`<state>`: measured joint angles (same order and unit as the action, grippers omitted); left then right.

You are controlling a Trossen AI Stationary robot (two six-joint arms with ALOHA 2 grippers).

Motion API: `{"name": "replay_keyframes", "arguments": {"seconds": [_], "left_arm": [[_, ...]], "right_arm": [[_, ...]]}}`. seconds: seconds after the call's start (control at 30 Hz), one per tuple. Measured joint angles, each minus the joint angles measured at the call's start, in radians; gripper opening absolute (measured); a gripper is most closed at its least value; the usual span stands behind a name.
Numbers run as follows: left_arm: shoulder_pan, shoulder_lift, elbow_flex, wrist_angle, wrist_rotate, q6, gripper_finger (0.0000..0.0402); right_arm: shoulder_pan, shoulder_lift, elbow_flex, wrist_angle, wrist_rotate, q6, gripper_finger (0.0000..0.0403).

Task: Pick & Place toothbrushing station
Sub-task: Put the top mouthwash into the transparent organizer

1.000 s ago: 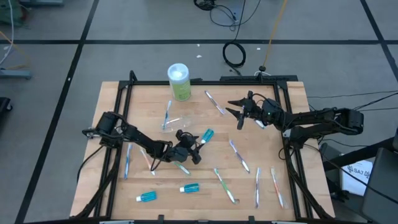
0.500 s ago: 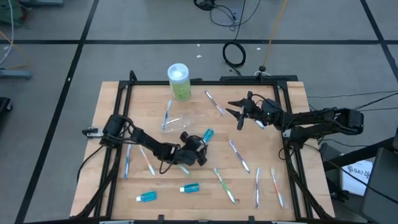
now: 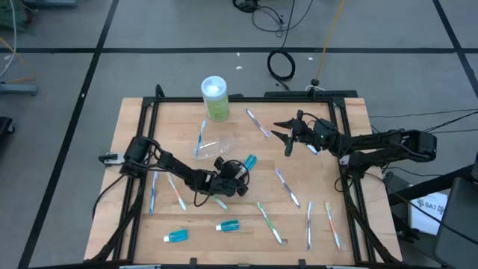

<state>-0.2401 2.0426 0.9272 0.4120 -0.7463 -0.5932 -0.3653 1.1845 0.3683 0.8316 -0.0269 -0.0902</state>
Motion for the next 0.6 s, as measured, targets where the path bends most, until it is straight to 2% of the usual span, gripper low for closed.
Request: {"name": "replay_keyframes", "arguments": {"seconds": [0.2, 0.43, 0.6], "left_arm": [[-0.001, 0.000, 0.000, -0.031, 0.022, -0.001, 0.0216], [0.015, -0.001, 0.000, -0.109, 0.023, -0.072, 0.0216], [0.018, 0.000, 0.000, -0.053, 0.031, 0.002, 0.0216]], "right_arm": [[0.000, 0.000, 0.000, 0.000, 0.000, 0.008, 0.0146], [0.000, 0.000, 0.000, 0.000, 0.000, 0.018, 0.0146], [0.000, 0.000, 0.000, 0.001, 0.000, 0.018, 0.0146]]}}
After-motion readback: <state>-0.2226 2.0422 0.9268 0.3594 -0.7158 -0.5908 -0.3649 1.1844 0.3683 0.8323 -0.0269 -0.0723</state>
